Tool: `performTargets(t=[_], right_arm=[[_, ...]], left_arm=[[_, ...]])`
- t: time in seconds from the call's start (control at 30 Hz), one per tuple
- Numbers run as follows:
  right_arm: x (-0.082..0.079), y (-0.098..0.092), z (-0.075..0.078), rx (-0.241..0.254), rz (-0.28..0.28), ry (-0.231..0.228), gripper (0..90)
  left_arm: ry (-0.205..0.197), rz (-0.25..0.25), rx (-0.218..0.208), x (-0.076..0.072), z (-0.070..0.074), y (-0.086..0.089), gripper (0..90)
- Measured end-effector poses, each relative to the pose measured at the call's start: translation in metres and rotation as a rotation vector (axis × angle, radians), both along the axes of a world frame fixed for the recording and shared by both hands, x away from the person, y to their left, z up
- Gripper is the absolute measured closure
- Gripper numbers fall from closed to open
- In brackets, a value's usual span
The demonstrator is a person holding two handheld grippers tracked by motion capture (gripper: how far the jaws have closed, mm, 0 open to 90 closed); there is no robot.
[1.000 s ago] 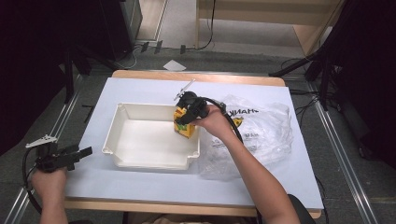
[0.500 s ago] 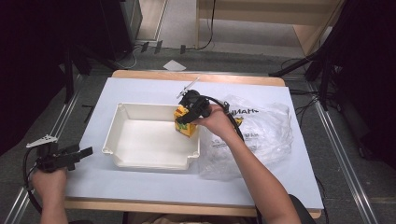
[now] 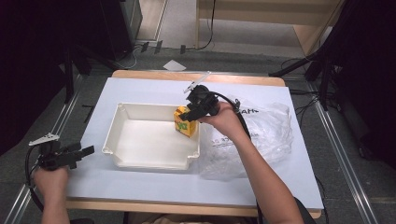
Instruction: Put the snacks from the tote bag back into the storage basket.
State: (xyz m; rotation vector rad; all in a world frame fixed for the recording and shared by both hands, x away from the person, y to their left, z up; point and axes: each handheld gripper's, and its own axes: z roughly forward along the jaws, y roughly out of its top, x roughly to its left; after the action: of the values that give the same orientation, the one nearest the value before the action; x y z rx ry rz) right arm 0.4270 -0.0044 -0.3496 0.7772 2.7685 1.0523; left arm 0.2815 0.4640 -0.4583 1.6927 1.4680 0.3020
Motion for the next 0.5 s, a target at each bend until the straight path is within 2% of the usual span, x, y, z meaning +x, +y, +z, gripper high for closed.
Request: performTargets(t=[0.17,0.37,0.4,0.5], right_arm=[[-0.006,-0.006,0.007,0.047,0.012,0.029,49.8],[-0.011,-0.007,0.007,0.061,0.022,0.037,54.7],[-0.012,-0.007,0.007,0.098,0.033,0.057,58.1],[-0.014,-0.007,0.006,0.125,0.049,0.079,65.9]], left_arm=[[-0.001,-0.007,-0.002,0.003,0.0,-0.001,21.6],[0.0,-0.01,0.0,0.006,0.001,-0.002,21.6],[-0.002,-0.011,-0.001,0.007,0.001,-0.002,21.5],[-0.003,-0.013,-0.002,0.009,0.001,-0.003,21.5]])
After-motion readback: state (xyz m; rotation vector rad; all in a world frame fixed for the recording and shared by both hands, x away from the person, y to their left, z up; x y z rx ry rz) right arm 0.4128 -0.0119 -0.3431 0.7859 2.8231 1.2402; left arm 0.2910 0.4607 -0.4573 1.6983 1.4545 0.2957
